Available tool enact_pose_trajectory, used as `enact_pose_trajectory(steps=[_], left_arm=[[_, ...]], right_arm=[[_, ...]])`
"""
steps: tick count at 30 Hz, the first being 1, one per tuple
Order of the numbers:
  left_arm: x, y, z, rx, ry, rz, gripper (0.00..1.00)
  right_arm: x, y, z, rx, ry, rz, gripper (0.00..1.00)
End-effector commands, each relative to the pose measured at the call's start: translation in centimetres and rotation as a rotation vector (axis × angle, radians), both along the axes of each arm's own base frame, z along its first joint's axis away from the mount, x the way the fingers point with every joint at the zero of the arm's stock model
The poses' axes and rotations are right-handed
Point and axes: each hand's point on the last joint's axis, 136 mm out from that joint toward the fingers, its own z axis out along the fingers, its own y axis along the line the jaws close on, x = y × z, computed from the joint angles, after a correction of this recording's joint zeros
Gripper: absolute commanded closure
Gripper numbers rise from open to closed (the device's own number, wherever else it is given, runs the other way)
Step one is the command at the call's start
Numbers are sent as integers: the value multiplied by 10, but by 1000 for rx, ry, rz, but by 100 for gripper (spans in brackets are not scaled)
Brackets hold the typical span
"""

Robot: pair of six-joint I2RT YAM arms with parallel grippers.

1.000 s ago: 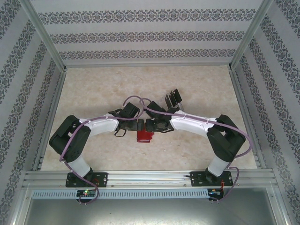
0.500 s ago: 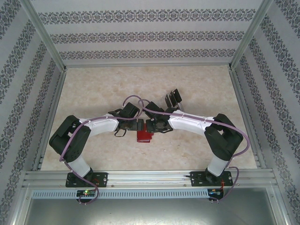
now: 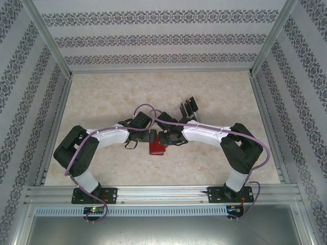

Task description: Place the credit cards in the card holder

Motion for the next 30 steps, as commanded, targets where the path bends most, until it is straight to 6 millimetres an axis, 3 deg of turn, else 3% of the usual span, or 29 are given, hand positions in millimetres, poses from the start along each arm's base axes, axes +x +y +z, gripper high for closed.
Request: enact_pose_trajectory(steps=[1, 9, 15, 20, 28, 30], left_arm=[[-15, 10, -20, 45, 62, 1, 2], [-15, 10, -20, 46, 61, -2, 2], [-15, 9, -21, 42, 60, -3, 2], [-15, 9, -21, 44, 60, -4, 2], [-15, 9, -21, 42, 60, -2, 2], [-15, 9, -21, 40, 60, -1, 2]], right_arm=[[-2, -1, -4, -37, 2, 9, 83], [0, -3, 8, -29, -25, 8, 81], [0, -4, 8, -26, -22, 4, 89], [1, -5, 13, -15, -33, -3, 84], [1, -4, 13, -13, -31, -2, 86], [2, -4, 12, -9, -31, -4, 79]])
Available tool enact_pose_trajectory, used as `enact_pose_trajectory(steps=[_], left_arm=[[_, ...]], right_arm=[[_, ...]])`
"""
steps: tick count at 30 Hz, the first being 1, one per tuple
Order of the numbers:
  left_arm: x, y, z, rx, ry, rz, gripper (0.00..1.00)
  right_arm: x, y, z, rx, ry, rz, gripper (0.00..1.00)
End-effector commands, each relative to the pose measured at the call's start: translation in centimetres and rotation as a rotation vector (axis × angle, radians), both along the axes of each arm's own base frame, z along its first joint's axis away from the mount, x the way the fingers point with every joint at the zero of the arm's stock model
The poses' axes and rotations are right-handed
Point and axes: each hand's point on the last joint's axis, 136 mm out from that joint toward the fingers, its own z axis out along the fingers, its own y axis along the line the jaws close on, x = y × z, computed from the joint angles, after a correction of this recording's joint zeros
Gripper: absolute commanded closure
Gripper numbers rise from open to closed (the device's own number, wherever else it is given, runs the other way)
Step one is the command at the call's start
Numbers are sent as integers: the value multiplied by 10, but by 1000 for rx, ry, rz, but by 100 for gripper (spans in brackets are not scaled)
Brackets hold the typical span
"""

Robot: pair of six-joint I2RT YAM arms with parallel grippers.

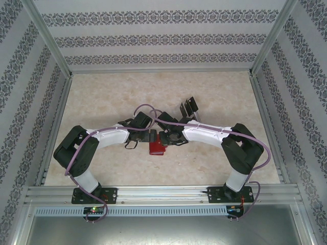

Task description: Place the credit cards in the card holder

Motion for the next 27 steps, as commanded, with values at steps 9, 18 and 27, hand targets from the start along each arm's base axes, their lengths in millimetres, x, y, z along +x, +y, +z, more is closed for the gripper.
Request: enact_pose_trajectory(steps=[9, 18, 27], left_arm=[[-15, 9, -20, 38, 60, -4, 2], [-15, 8, -20, 36, 59, -5, 2], [-15, 8, -20, 35, 60, -5, 2]], right_arm=[[2, 0, 9, 2, -23, -2, 80], [3, 1, 12, 8, -29, -3, 77], [3, 2, 16, 18, -34, -2, 96]])
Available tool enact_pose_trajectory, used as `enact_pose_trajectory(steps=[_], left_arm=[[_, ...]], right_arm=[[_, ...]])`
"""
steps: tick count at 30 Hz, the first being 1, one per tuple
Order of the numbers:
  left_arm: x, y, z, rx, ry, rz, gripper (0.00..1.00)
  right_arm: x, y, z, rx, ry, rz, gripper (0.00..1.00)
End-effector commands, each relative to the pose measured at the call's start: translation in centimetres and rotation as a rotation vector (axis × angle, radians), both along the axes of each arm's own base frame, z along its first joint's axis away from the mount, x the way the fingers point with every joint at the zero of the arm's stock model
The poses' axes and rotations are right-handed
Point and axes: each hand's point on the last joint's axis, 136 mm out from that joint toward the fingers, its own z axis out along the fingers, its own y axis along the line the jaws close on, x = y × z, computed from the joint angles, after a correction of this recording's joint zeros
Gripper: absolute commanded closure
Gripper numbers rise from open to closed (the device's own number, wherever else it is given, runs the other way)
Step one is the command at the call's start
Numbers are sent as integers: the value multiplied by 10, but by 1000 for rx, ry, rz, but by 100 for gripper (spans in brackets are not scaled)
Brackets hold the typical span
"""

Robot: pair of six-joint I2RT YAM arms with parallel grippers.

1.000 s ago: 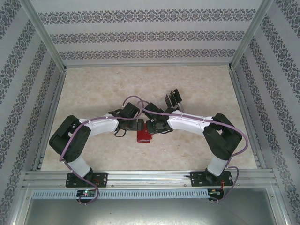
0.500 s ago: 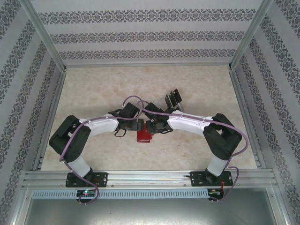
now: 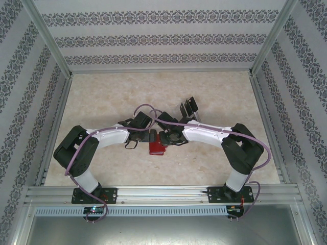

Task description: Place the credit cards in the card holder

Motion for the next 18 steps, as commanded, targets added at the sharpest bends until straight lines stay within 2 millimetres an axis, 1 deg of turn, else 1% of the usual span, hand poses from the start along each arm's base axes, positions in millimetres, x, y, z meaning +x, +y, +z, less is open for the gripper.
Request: enact_pose_trajectory(steps=[1, 5, 8, 14, 18], left_arm=[[-15, 8, -20, 35, 61, -6, 2], [-16, 8, -20, 34, 63, -6, 2], [-16, 7, -21, 32, 63, -8, 2], [-17, 8, -22, 31, 66, -7, 2], [-17, 7, -22, 28, 66, -6, 2]], right_arm=[[3, 2, 16, 18, -31, -6, 100], [2, 5, 21, 54, -31, -8, 100], [0, 14, 24, 125, -26, -8, 100], [0, 31, 16, 234, 1, -11, 100], [2, 36, 10, 257, 5, -24, 100]])
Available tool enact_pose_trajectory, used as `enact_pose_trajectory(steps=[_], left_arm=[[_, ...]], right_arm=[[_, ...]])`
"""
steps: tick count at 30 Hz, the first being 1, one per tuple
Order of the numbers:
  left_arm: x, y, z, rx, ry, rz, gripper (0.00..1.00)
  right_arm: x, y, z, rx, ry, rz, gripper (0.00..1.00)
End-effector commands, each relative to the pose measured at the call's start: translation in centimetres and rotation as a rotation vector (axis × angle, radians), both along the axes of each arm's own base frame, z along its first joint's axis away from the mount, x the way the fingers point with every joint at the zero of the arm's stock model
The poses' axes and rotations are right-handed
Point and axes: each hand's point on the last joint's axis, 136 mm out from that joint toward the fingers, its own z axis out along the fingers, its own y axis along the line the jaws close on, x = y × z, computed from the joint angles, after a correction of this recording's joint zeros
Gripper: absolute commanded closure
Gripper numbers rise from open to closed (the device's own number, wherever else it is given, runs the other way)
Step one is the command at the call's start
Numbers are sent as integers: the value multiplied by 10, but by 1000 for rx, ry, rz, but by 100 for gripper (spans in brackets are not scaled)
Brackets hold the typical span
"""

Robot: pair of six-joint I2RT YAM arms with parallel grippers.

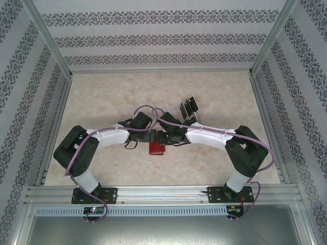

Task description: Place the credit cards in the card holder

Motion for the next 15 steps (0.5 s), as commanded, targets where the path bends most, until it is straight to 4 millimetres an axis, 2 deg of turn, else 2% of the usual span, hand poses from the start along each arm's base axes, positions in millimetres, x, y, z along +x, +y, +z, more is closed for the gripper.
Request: enact_pose_trajectory(steps=[1, 15], left_arm=[[-17, 7, -22, 29, 68, -6, 2], [-17, 7, -24, 27, 71, -9, 2]], right_arm=[[5, 9, -4, 62, 12, -20, 100], [11, -2, -20, -24, 8, -50, 100]])
